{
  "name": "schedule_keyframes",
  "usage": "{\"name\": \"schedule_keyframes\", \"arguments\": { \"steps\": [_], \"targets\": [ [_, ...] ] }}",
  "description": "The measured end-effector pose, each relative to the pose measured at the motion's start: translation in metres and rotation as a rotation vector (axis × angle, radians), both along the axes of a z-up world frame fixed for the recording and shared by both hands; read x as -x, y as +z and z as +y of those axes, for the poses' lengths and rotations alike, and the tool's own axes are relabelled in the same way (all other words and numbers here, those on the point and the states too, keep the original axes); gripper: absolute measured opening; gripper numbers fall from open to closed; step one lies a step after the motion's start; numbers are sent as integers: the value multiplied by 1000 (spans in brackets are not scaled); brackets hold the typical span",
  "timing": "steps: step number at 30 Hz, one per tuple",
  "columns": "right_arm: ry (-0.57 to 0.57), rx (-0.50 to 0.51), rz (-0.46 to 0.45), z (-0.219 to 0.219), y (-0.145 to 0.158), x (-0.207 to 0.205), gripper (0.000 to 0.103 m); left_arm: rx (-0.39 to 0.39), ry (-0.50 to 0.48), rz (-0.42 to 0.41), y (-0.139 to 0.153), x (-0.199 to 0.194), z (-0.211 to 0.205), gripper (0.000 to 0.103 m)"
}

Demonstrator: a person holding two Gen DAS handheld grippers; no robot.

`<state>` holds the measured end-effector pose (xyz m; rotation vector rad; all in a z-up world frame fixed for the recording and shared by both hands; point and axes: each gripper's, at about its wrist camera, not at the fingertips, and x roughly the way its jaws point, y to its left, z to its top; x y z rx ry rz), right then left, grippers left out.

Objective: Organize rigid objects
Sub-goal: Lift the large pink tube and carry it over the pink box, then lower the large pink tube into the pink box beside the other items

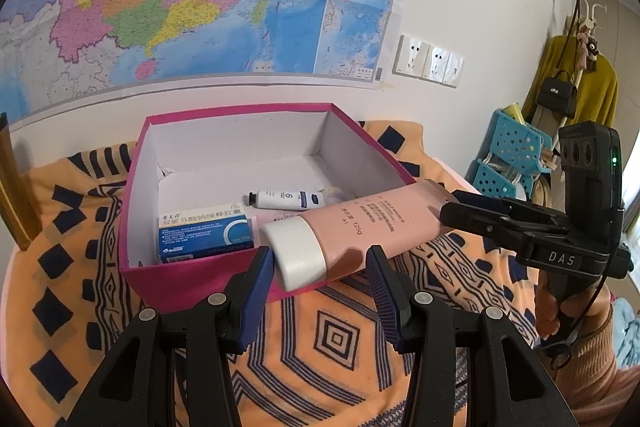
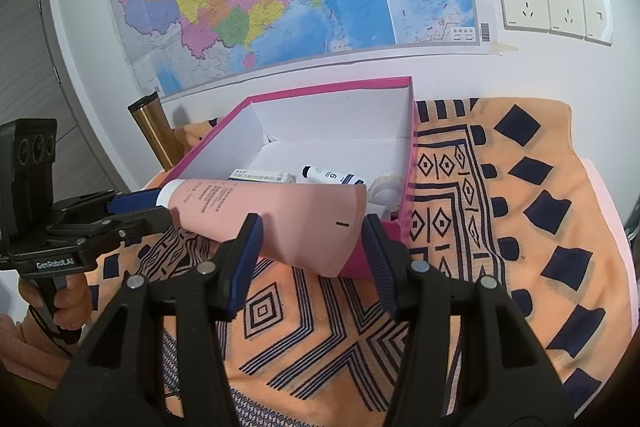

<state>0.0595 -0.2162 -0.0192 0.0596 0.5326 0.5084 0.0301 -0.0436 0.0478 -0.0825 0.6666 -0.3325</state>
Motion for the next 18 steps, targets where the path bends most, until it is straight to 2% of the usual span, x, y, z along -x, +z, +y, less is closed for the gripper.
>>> {"name": "schedule_keyframes", "arguments": {
  "steps": [18],
  "targets": [
    [-3, -2, 2, -3, 2, -7, 54, 0, 0, 4, -1, -5, -2, 48]
  ]
}}
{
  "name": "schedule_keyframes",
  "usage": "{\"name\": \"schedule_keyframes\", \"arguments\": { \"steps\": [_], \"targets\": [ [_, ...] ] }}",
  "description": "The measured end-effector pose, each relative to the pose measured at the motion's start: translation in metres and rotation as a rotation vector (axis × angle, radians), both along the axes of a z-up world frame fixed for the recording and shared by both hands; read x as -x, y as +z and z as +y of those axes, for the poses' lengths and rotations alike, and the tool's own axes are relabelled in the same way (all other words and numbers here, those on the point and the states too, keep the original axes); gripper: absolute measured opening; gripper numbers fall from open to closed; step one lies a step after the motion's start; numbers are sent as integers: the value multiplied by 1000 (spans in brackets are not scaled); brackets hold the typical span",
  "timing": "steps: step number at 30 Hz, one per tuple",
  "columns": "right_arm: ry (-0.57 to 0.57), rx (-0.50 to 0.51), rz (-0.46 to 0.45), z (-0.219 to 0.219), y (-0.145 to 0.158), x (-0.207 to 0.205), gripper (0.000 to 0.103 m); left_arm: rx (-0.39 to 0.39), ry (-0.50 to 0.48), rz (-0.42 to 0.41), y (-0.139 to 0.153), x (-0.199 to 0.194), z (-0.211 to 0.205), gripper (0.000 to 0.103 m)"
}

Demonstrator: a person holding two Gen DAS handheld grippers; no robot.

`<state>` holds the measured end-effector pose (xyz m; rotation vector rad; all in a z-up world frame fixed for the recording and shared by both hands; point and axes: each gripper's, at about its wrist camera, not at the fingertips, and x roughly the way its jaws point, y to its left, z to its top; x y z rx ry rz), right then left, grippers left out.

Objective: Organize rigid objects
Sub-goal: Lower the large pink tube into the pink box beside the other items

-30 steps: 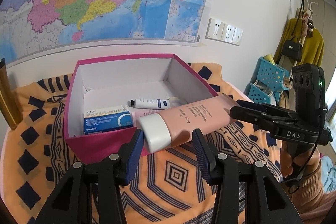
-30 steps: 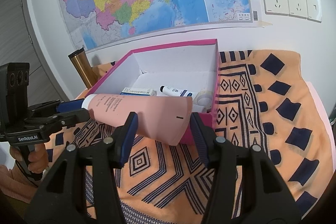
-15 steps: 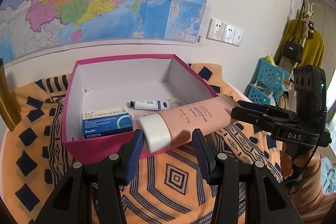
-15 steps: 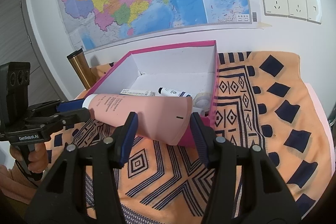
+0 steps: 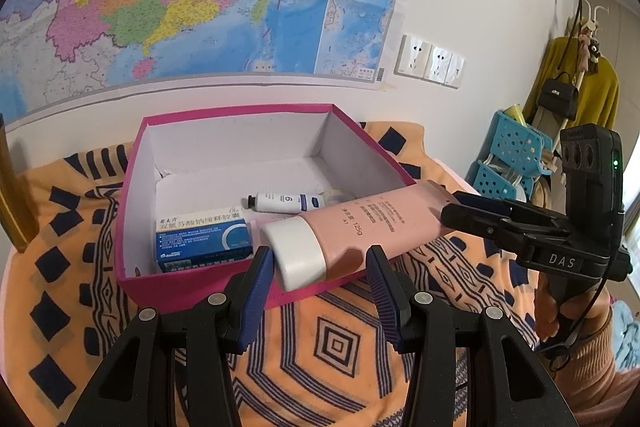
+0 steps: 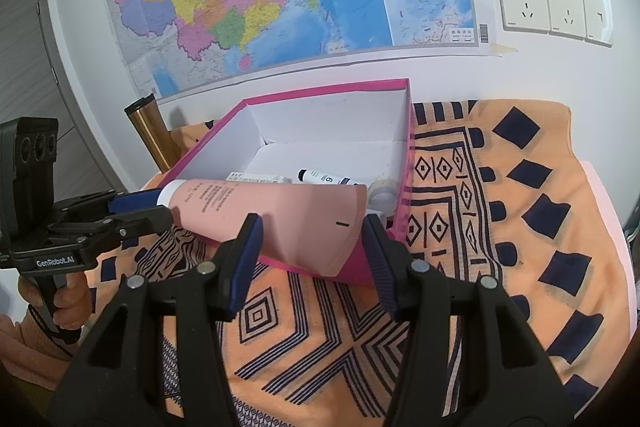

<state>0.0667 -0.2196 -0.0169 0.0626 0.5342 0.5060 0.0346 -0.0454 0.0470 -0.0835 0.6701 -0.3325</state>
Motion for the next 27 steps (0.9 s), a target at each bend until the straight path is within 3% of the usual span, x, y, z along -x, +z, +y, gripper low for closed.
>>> {"name": "schedule_keyframes", "arguments": {
  "steps": [27],
  "targets": [
    [-14, 0, -7, -2, 2, -8, 54, 6, -4, 18, 0, -17, -1, 48]
  ]
}}
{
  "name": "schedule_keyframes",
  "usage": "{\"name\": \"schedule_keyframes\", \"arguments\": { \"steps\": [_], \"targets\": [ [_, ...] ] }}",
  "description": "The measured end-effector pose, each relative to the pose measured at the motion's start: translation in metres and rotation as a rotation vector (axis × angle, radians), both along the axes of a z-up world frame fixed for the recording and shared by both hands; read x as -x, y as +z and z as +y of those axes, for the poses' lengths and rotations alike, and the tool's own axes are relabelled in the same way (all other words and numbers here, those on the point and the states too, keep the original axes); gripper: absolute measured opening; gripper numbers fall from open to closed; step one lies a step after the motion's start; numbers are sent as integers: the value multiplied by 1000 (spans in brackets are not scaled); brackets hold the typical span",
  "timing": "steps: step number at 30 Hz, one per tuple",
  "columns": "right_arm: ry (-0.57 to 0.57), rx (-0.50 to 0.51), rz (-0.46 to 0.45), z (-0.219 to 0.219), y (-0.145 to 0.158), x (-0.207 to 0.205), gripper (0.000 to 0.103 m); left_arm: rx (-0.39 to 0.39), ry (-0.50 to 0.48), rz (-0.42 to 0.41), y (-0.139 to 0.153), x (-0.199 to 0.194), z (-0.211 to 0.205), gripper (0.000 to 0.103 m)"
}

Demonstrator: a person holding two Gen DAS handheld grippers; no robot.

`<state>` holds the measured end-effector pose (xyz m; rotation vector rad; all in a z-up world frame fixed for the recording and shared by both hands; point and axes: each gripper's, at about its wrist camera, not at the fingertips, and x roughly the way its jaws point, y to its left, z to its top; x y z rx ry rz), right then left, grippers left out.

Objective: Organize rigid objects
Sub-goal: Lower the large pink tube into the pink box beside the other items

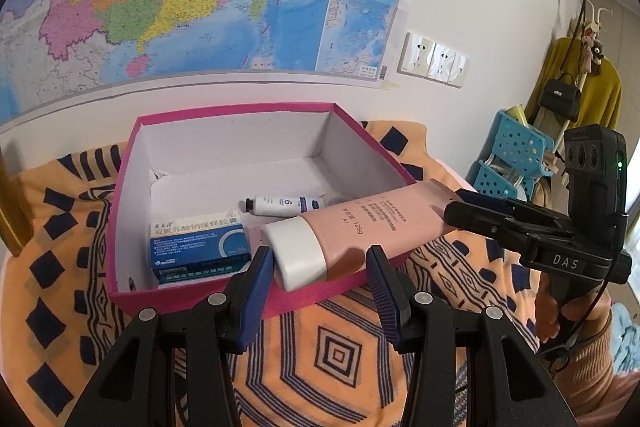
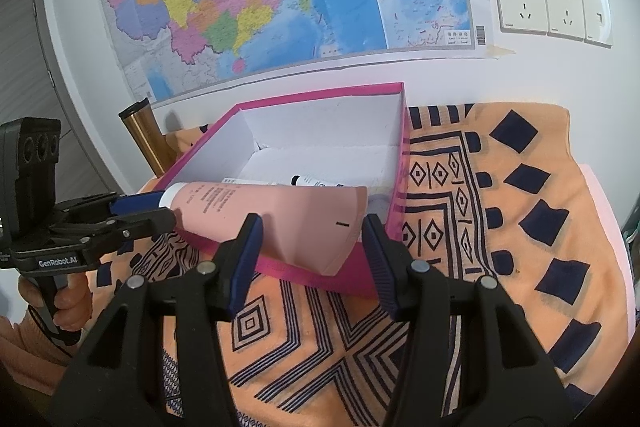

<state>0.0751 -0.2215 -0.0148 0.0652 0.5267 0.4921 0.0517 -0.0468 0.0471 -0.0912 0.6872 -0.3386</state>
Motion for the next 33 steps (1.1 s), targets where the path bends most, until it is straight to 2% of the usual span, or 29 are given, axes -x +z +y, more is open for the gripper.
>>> {"name": "schedule_keyframes", "arguments": {
  "steps": [33],
  "targets": [
    [-11, 10, -11, 0, 6, -9, 54, 1, 2, -10, 2, -14, 0, 48]
  ]
}}
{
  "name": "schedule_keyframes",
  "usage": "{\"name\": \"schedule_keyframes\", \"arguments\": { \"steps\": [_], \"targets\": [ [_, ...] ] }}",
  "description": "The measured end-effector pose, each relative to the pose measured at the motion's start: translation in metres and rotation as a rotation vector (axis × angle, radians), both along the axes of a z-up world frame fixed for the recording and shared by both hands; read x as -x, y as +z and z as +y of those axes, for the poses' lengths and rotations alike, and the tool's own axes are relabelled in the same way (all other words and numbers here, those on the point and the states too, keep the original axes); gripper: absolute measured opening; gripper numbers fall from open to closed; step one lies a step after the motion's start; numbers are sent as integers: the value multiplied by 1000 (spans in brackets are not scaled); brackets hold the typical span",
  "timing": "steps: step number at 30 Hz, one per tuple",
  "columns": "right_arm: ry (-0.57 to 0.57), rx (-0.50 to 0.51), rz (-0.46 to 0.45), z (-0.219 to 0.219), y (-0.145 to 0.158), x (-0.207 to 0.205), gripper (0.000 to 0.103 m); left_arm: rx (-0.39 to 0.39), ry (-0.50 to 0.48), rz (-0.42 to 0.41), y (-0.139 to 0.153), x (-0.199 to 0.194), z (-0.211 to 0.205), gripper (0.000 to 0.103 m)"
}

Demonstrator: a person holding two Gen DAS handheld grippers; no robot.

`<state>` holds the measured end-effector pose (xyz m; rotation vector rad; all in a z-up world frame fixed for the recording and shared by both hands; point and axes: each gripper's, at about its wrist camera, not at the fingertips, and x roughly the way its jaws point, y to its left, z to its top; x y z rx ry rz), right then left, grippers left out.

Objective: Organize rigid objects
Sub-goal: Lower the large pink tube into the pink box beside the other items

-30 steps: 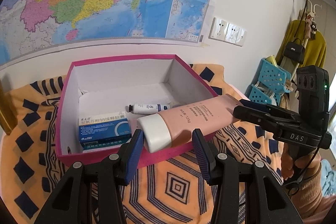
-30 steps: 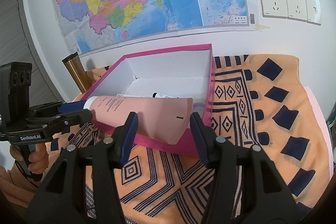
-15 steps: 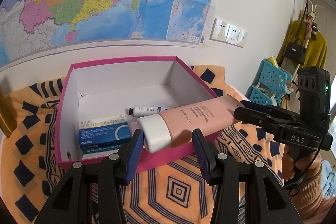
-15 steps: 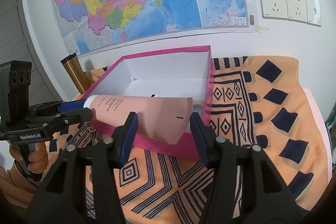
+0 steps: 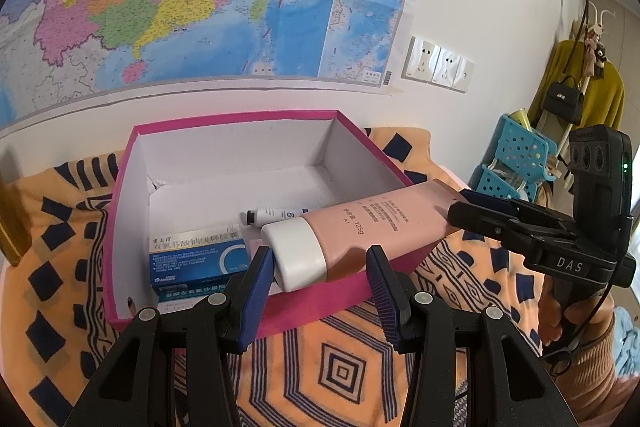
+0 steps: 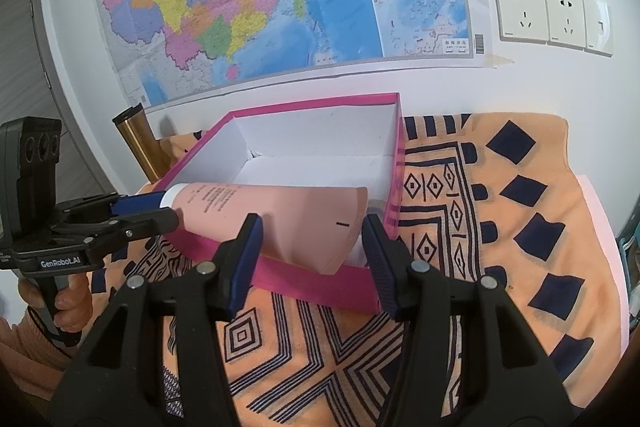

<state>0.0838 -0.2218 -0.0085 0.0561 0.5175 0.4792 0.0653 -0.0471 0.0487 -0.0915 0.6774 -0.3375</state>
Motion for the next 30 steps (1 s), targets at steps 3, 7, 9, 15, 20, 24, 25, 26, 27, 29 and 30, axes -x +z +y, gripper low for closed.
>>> {"name": "schedule_keyframes", "arguments": {
  "steps": [3, 7, 9, 15, 20, 24, 25, 26, 27, 29, 30],
  "targets": [
    [0, 1, 0, 0, 1, -3, 54, 4, 5, 2, 1, -4, 1, 48],
    [-1, 2, 1, 0, 2, -4, 54, 4, 5, 4, 1, -7, 1, 48],
    [0, 2, 0, 0, 2, -4, 54, 5, 6, 4, 1, -8, 1, 48],
    [0, 2, -1, 1, 2, -6, 54, 5, 11, 11, -1, -12, 2, 48],
    [-1, 2, 0, 1, 3, -8, 54, 1, 14, 16, -3, -16, 2, 48],
    [-1, 3, 0, 2, 3, -8, 54, 4, 17, 17, -3, -19, 3, 48],
    [-1, 4, 0, 1, 3, -8, 54, 4, 17, 17, -3, -19, 3, 48],
    [-2, 5, 1, 2, 4, -10, 54, 4, 17, 17, -3, -20, 3, 48],
    [-2, 6, 1, 2, 4, -12, 54, 4, 17, 17, -3, -20, 3, 48],
    [-3, 7, 0, 2, 5, -14, 54, 4, 17, 17, -3, -20, 3, 48],
    [-3, 8, 1, 2, 5, -16, 54, 4, 17, 18, -3, -21, 3, 48]
  ]
}}
